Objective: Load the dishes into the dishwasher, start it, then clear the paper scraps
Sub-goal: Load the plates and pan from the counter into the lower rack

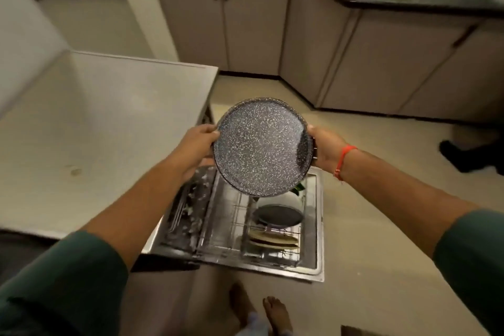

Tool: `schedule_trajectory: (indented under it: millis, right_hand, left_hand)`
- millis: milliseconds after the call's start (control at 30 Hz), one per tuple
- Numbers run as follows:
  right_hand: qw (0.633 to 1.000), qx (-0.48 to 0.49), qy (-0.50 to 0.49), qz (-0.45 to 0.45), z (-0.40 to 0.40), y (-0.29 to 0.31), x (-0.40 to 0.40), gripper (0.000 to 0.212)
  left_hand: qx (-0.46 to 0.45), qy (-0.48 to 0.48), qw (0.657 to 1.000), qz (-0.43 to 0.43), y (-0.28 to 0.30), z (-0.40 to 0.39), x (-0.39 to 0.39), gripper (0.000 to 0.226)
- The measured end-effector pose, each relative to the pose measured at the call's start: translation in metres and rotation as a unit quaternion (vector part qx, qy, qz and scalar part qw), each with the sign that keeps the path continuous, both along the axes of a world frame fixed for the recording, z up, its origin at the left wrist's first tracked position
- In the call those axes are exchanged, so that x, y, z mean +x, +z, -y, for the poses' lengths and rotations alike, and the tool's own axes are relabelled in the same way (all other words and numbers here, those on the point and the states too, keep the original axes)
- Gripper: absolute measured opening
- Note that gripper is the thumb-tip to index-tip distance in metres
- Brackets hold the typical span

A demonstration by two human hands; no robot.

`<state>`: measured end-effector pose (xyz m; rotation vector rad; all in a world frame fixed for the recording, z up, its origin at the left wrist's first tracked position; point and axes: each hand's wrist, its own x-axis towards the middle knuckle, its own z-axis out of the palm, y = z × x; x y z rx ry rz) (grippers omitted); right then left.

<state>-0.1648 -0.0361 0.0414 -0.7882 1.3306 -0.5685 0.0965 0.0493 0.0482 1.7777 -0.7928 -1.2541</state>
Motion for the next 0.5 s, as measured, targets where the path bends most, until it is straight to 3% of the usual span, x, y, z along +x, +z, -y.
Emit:
schedule_trajectory:
  millis: [167, 300, 400, 500]
  right_hand:
    - [0.989, -0.084, -0.063, -0.108, 0.029, -0.02, -0.025, 0.025]
    - [0.944, -0.19, -0.082, -0.257, 0.048, -0.041, -0.047, 0.027]
    - [0.926, -0.221, -0.087, -0.293, 0.064, -0.053, -0.061, 0.026]
    - [0.932, -0.211, -0.079, -0.285, 0.081, -0.072, -0.071, 0.022]
  left_hand:
    - [-0.023, -0.053, 0.998, 0.0, -0.02, 0.064, -0.019, 0.018]
    - [-0.036, -0.083, 0.996, 0.009, -0.025, 0.104, -0.037, 0.021]
    - [-0.03, -0.101, 0.994, 0.032, -0.033, 0.131, -0.049, 0.021]
    - [-0.013, -0.103, 0.992, 0.068, -0.047, 0.146, -0.059, 0.02]
